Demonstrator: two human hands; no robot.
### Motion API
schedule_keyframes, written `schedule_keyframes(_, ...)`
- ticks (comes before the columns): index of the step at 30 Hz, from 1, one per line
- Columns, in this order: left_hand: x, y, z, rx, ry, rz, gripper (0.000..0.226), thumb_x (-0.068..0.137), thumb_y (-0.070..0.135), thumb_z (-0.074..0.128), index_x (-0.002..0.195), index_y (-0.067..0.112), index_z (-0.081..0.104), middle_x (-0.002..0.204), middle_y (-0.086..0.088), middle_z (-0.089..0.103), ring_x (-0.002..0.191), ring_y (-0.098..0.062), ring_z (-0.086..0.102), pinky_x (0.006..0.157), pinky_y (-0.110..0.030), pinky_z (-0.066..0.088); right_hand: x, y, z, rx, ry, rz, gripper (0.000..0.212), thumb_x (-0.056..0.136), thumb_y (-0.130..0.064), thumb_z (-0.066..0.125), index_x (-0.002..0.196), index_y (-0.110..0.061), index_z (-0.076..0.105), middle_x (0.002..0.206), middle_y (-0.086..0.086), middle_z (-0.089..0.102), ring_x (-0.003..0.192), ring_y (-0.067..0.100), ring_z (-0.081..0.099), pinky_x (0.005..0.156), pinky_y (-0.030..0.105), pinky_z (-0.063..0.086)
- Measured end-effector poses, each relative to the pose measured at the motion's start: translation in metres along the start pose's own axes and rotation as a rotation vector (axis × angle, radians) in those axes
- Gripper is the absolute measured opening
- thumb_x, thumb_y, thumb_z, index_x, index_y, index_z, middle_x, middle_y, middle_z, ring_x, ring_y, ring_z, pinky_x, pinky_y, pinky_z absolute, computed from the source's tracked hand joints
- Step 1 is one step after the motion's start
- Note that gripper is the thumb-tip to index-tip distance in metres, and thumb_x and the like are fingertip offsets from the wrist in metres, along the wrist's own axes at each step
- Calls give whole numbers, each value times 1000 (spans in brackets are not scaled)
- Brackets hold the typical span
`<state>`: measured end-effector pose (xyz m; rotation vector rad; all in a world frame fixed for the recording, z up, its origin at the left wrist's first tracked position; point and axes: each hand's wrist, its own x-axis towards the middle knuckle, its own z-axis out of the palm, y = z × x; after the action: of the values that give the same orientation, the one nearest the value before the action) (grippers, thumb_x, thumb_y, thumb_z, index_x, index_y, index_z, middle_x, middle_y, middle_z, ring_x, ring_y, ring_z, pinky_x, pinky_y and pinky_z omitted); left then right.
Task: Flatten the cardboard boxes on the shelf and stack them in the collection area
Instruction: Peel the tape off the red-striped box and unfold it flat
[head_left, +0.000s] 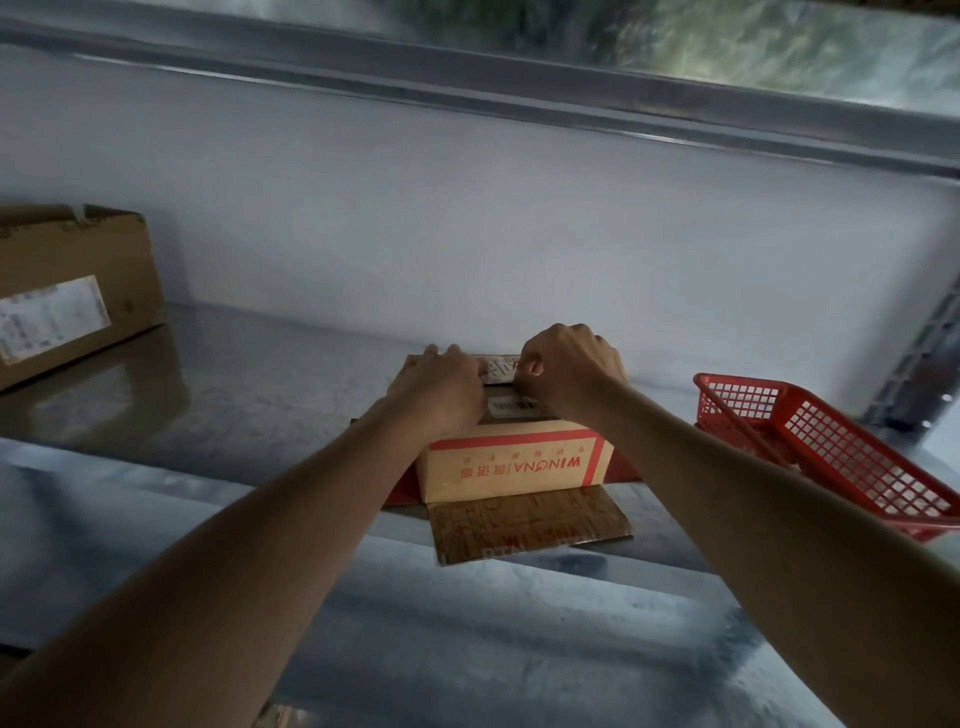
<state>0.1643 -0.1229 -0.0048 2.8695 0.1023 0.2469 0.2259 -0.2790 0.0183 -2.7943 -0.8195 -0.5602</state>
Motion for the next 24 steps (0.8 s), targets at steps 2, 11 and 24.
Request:
schedule_keyframes(2, 0, 0, 1, -17, 15, -3, 46, 107, 34, 47, 153, 28, 49, 147, -8, 51, 138, -31, 41, 106, -49, 42, 0, 2, -3, -69, -23, -69, 11, 95, -27, 70, 104, -29, 76, 107, -4, 74, 90, 19, 67, 69, 34, 58)
schedule_keyframes(11, -4, 1, 4, -94, 43, -31, 45, 104, 30, 52, 149, 29, 54, 147, -7, 51, 136, -33, 42, 105, -47, 43, -6, 5, 2, 16, -20, -120, 18, 103, -26, 60, 111, -36, 73, 115, -11, 68, 92, 13, 66, 70, 33, 61)
schedule_keyframes(24, 0, 1, 3, -72, 21, -41, 45, 106, 33, 50, 150, 31, 52, 156, -7, 45, 146, -34, 35, 114, -51, 36, 7, 3, 3, -89, -137, -97, 24, 102, -16, 51, 116, -27, 68, 114, -6, 71, 96, 18, 65, 67, 31, 49)
